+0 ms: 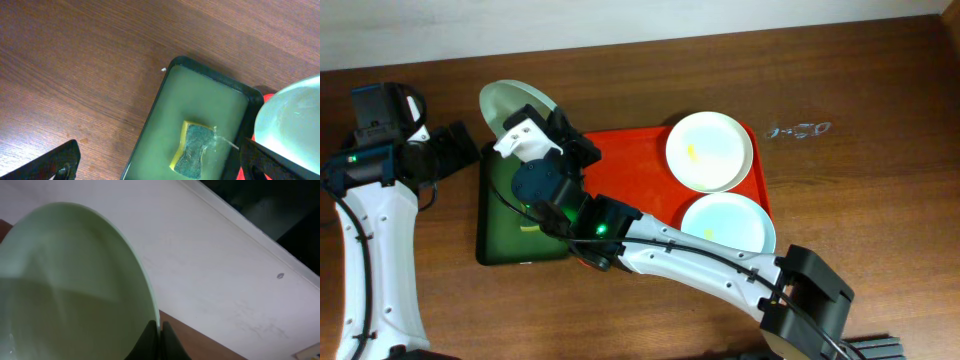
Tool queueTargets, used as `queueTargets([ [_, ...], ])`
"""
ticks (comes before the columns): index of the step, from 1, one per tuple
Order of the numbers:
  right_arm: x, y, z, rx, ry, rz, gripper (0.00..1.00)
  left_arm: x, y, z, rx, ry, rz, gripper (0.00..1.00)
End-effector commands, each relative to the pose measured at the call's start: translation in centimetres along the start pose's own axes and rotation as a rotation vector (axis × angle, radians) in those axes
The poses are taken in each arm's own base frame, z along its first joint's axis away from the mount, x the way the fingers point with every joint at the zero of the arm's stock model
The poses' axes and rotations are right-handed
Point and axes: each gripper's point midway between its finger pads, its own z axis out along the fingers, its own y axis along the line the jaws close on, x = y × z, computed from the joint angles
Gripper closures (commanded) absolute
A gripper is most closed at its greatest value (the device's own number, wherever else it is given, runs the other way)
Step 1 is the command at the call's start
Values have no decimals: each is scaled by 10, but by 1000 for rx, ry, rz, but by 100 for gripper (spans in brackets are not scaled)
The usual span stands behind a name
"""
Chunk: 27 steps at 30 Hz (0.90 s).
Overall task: Clean dirty plates on tray and stack at the side
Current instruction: 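Lift the pale green plate with right gripper off the red tray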
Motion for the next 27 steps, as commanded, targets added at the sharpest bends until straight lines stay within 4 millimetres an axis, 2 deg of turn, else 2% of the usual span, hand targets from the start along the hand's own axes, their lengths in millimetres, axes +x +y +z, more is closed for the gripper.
queueTargets([
  [1,-10,-17,-1,37,-9,41,96,-2,-1,-4,10,-8,-10,1],
  [7,-4,-27,8,60,7,52,96,-2,-1,-4,10,-8,-10,1],
  [10,4,-26,10,57,30,175,96,-2,-1,-4,10,-8,-10,1],
  [13,28,-29,19,61,101,306,96,-2,-1,-4,10,-8,-10,1],
  [14,40,-24,24,22,139,343,96,-2,-1,-4,10,-8,-10,1],
  [17,78,4,36,-200,304,518,96,-2,-1,-4,10,-8,-10,1],
  [19,95,9,41,-318,404,627,96,-2,-1,-4,10,-8,-10,1],
  [21,108,-1,47,-402,488,719,96,-2,-1,-4,10,-8,-10,1],
  [23,118,-21,51,-467,555,812,96,-2,-1,-4,10,-8,-10,1],
  [24,123,-36,53,-512,581,855,96,-2,-1,-4,10,-8,-10,1],
  [27,138,-97,59,-629,627,1021,96,-2,-1,-4,10,-8,-10,1],
])
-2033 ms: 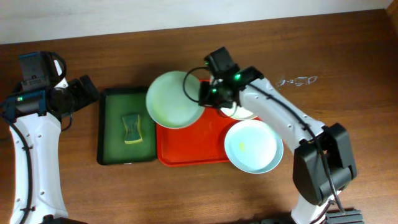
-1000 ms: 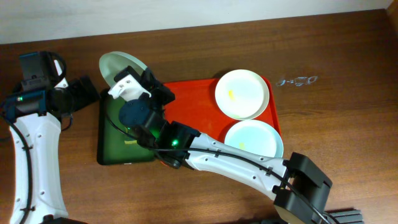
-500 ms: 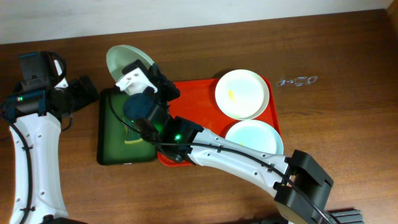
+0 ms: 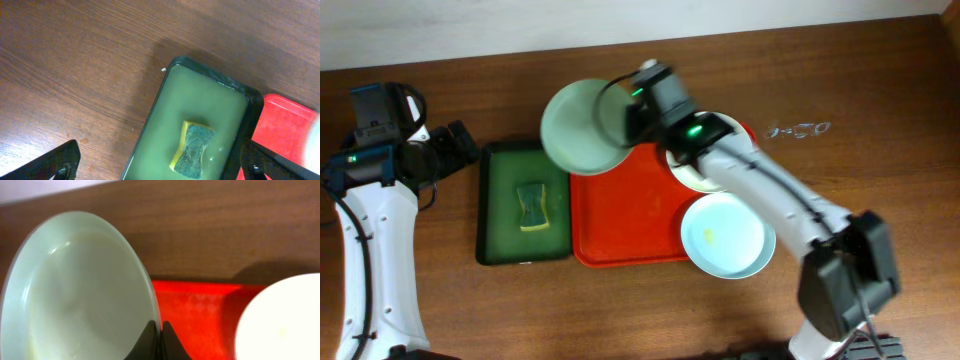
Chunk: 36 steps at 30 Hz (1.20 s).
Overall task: Clean dirty plates on tray and stack at the side
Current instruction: 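Lift the pale green plate with right gripper off the red tray, then carry the plate right and set it on the table, open gripper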
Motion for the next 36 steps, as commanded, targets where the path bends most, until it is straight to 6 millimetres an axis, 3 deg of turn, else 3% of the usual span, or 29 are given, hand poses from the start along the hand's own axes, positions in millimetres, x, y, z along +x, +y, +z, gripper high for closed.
queueTargets([
  [1,-37,-19,-49,-270,47,162,96,-2,-1,-4,11,-8,-10,1],
  [4,-53,-87,-70,-286,65,315,96,-2,-1,-4,11,-8,-10,1],
  [5,-54,-126,-80,-244,69,401,96,-2,-1,-4,11,-8,-10,1],
  [9,-47,-223,-110,-100,49,524,96,-2,-1,-4,11,-8,-10,1],
  [11,-37,-277,-134,-23,25,568,96,-2,-1,-4,11,-8,-10,1],
  [13,-11,-340,-162,173,29,691,96,-2,-1,-4,11,-8,-10,1],
  [15,26,-389,-188,429,77,772,96,-2,-1,-4,11,-8,-10,1],
  [16,39,-401,-195,501,99,788,96,-2,-1,-4,11,-8,-10,1],
  [17,57,-411,-198,583,138,798,96,-2,-1,-4,10,-8,-10,1],
  [22,95,-413,-182,635,228,800,96,-2,-1,-4,11,-8,-10,1],
  [31,137,-411,-161,643,303,814,96,-2,-1,-4,11,-8,-10,1],
  [35,138,-407,-159,619,311,821,46,-2,-1,-4,11,-8,-10,1],
  [36,137,-404,-158,599,312,826,39,-2,-1,-4,11,-8,-10,1],
])
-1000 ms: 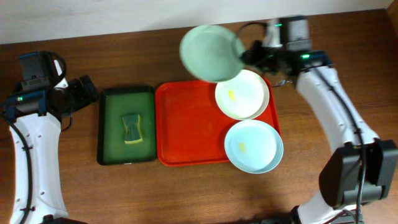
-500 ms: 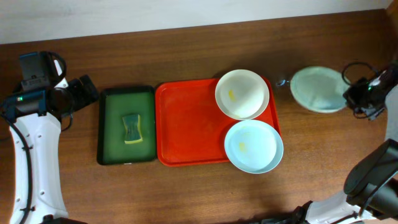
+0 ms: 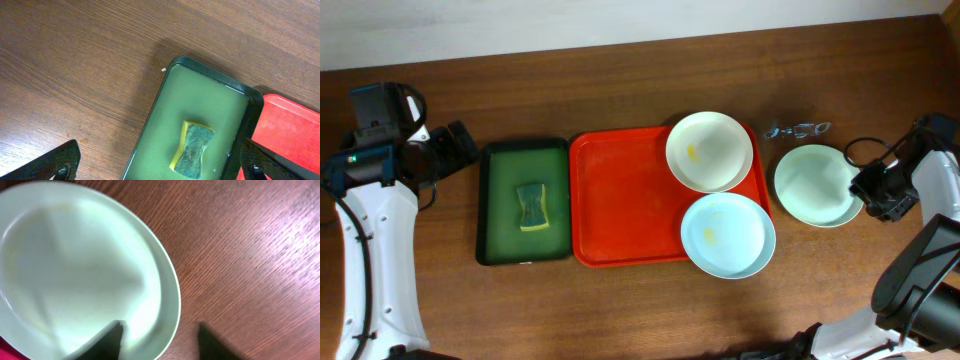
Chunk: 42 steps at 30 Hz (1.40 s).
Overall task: Clean dirty plates on tray and stack at the side
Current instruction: 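Carry the plate right and set it on the table, open gripper, then move right gripper to the light blue plate's rim and grip it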
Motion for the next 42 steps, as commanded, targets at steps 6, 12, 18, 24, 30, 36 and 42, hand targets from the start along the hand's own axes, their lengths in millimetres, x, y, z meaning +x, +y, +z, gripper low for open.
queueTargets([
  [6,-7,20,-64,-66,-1,-54,30,-2,-1,-4,10,-8,-10,1],
  [12,29,56,-88,-253,140,-229,30,-2,-1,-4,10,-8,-10,1],
  [18,72,72,-87,-156,239,-396,30,-2,-1,-4,10,-8,-10,1],
  [24,103,80,-88,-82,303,-506,30,-2,-1,-4,10,-8,-10,1],
  [30,124,97,-89,-60,316,-603,25,-2,-1,-4,10,-8,-10,1],
  [36,137,96,-82,-45,348,-634,21,-2,-1,-4,10,-8,-10,1],
  [42,151,78,-64,10,410,-629,21,-2,-1,-4,11,-8,-10,1],
])
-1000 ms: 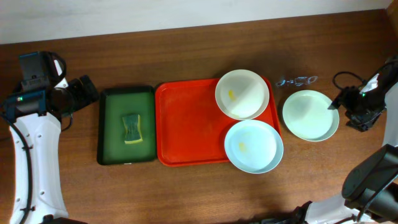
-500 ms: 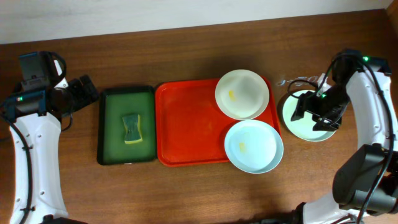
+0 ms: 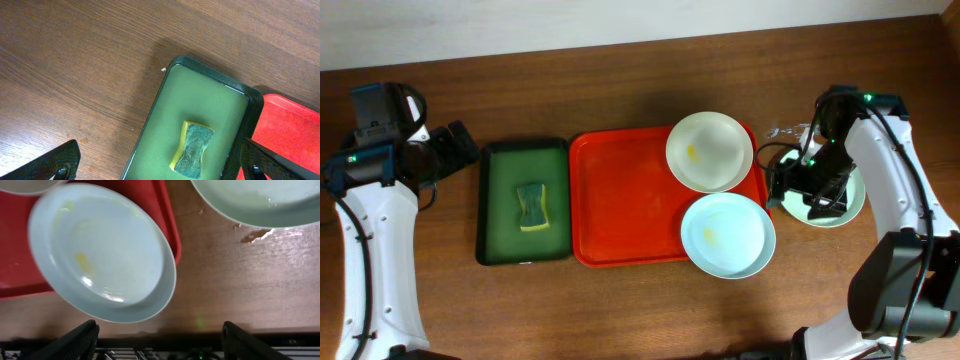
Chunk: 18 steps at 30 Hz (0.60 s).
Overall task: Clean dirty plates on tray and stack at the side
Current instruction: 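Move right gripper to the light blue plate's rim and grip it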
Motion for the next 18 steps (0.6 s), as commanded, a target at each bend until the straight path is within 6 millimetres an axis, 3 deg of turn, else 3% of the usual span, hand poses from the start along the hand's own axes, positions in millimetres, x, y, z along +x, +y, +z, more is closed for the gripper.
queueTargets([
  [1,7,-5,12,31,19,-12,21,-2,-1,-4,10,-8,-10,1],
  [3,8,-8,23,32,25,-11,25,-2,-1,-4,10,-8,-10,1],
  [8,10,-15,57,33,34,-9,52,-2,-1,-4,10,-8,-10,1],
  [15,16,-21,88,35,37,83,69,-2,-1,-4,10,-8,-10,1],
  [17,18,-20,89,24,43,83,86,-2,-1,-4,10,-8,-10,1],
  [18,18,-19,89,21,43,83,89,-2,-1,-4,10,-8,-10,1],
])
